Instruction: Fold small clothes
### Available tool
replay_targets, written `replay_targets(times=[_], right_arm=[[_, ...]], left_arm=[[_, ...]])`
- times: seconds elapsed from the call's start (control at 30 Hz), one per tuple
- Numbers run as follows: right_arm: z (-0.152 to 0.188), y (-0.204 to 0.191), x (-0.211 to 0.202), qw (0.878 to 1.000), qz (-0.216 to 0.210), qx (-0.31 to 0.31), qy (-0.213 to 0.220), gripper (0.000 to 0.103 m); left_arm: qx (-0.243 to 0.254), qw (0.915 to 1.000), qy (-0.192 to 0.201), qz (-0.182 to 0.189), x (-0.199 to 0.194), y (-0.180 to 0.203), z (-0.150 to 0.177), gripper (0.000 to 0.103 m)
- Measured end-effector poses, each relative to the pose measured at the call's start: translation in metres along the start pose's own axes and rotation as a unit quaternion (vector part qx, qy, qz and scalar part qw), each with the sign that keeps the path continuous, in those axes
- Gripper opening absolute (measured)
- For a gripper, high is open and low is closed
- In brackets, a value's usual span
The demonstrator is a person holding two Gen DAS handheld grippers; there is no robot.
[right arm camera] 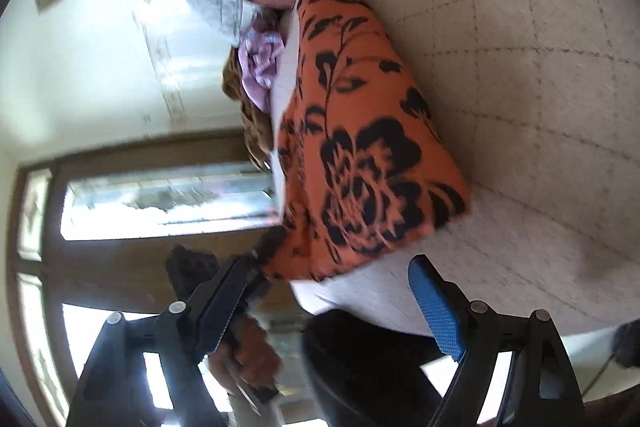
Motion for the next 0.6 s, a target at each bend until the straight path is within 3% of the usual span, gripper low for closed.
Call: replay_targets(times=[0.17, 0.3, 0.33, 0.4, 0.43, 0.53, 0.6], right_arm=[[-0.014, 0.005, -0.001, 0.997, -0.03, 0.064, 0.022, 0.086], [-0.015, 0.005, 0.0, 0.996, -0.037, 0.074, 0.044, 0.084], [-0.017, 0.009, 0.003, 0.995, -0.035, 0.085, 0.049, 0.08], [-0.02, 0.012, 0.008, 0.995, -0.031, 0.086, 0.045, 0.055], [-0.018, 0.009, 0.01, 0.996, -0.024, 0.076, 0.04, 0.032], [-0.016, -0.007, 0.0, 0.997, -0.025, 0.04, 0.053, 0.026], [-0.02, -0.014, -0.014, 0.996, -0.033, 0.023, 0.074, 0.025]], left_arm=[[-0.003, 1.0, -0.005, -0.003, 0.001, -0.002, 0.004, 0.034], [-0.006, 0.9999, -0.008, -0.005, 0.004, -0.003, 0.004, 0.034], [-0.008, 0.9999, -0.009, -0.006, 0.007, -0.003, 0.005, 0.034], [0.0, 1.0, 0.0, -0.01, 0.005, 0.001, 0.004, 0.023], [0.008, 0.9999, 0.011, -0.007, 0.0, 0.006, 0.003, 0.02], [0.017, 0.997, 0.065, 0.038, -0.026, 0.022, -0.002, 0.019], [-0.009, 0.9941, 0.084, 0.069, -0.028, 0.014, 0.003, 0.02]])
Point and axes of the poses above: each gripper's, at about its wrist camera, not at the fingertips, and x roughly the way its jaws point, y to its right, z to its underside, the point moved 1 cm from there along x, roughly the way its jaws point, and after that the axes turned 10 degrees about x, right-handed, at the moved point
